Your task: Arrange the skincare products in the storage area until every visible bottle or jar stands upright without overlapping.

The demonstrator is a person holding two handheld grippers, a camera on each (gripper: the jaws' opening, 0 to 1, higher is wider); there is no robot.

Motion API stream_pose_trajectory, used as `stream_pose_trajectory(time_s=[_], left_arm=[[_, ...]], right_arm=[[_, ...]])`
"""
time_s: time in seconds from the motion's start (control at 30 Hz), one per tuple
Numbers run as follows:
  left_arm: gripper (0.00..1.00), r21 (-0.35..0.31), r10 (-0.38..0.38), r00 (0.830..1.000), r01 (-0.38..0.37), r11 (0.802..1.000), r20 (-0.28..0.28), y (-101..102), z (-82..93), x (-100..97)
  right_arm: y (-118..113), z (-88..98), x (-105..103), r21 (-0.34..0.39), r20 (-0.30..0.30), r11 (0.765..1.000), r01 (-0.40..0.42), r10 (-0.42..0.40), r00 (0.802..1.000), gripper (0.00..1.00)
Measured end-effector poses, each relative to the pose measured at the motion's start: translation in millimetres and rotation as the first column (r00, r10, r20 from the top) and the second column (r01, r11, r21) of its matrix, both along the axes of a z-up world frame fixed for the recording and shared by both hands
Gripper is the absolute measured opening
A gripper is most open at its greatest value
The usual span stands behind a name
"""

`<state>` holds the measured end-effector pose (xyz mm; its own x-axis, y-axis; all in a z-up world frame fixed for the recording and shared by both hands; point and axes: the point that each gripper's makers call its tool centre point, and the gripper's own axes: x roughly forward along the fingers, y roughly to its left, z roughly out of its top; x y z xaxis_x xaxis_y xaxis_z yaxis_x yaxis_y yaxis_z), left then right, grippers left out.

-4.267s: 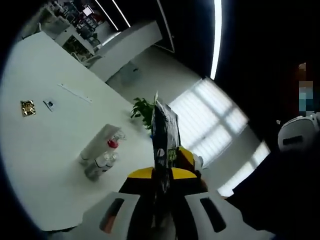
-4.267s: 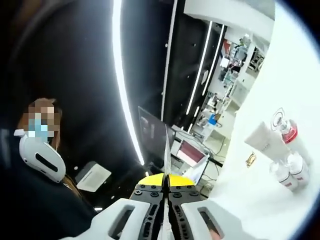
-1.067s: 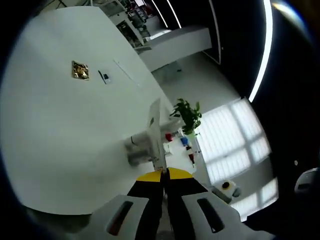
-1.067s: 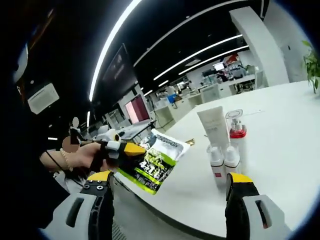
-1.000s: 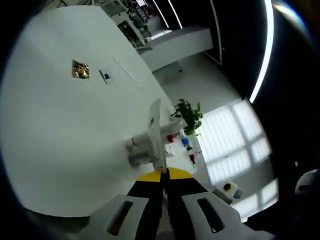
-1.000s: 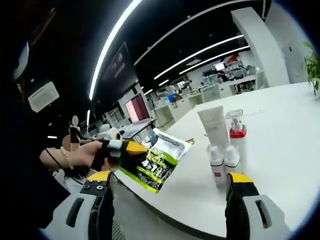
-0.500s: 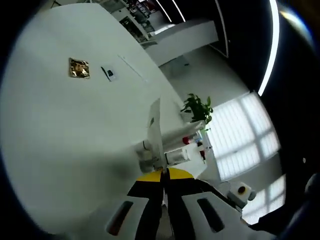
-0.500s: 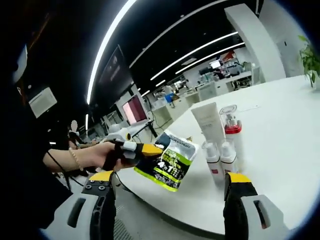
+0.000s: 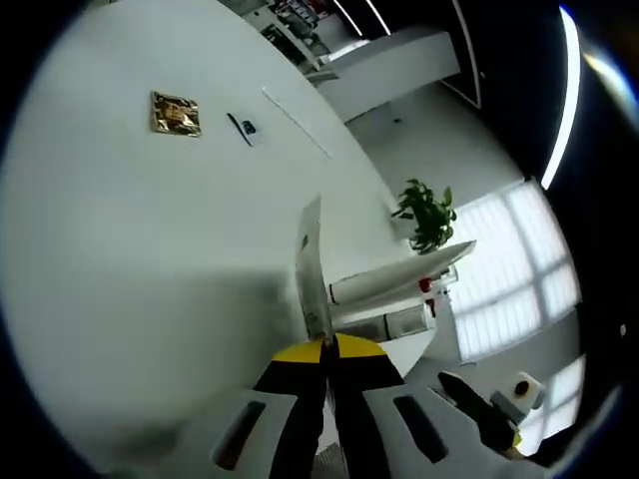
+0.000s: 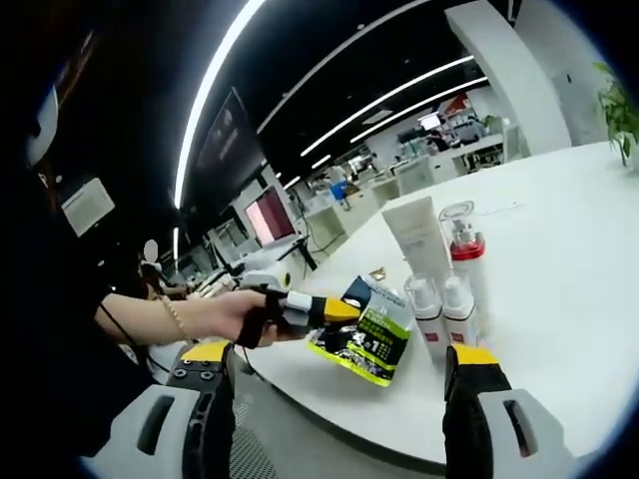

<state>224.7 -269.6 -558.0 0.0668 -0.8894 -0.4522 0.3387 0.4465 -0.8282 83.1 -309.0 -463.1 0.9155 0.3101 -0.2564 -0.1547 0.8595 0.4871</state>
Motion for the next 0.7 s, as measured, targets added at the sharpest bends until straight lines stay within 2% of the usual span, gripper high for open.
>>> stream_pose_trajectory(time_s=[0.07, 0.23, 0.37, 0.7], left_arm=[[0.0, 0.009, -0.003, 1.0, 0.003, 1.0, -0.007, -3.9, -0.5, -7.3], [0.0, 0.024, -0.009, 1.0, 0.009, 1.0, -0.016, -6.5, -9.6, -3.1], [0.0, 0.063, -0.001, 1.0, 0.003, 0.998, -0.025, -2.1, -22.3, 2.1], [0.0, 0.08, 0.024, 0.999, -0.022, 0.997, -0.033, -1.5, -29.4, 7.6]], right_arm=[[-0.4, -0.3, 0.1, 0.003, -0.003, 1.0, 0.001, -0.001, 1.0, 0.92], [1.0, -1.2, -0.3, 0.007, -0.009, 1.0, -0.006, 0.006, 1.0, 0.91], [0.1, -0.3, 0.1, 0.016, -0.008, 1.0, 0.001, -0.001, 1.0, 0.91], [0.2, -0.6, 0.1, 0.024, -0.011, 1.0, -0.002, 0.003, 1.0, 0.9]])
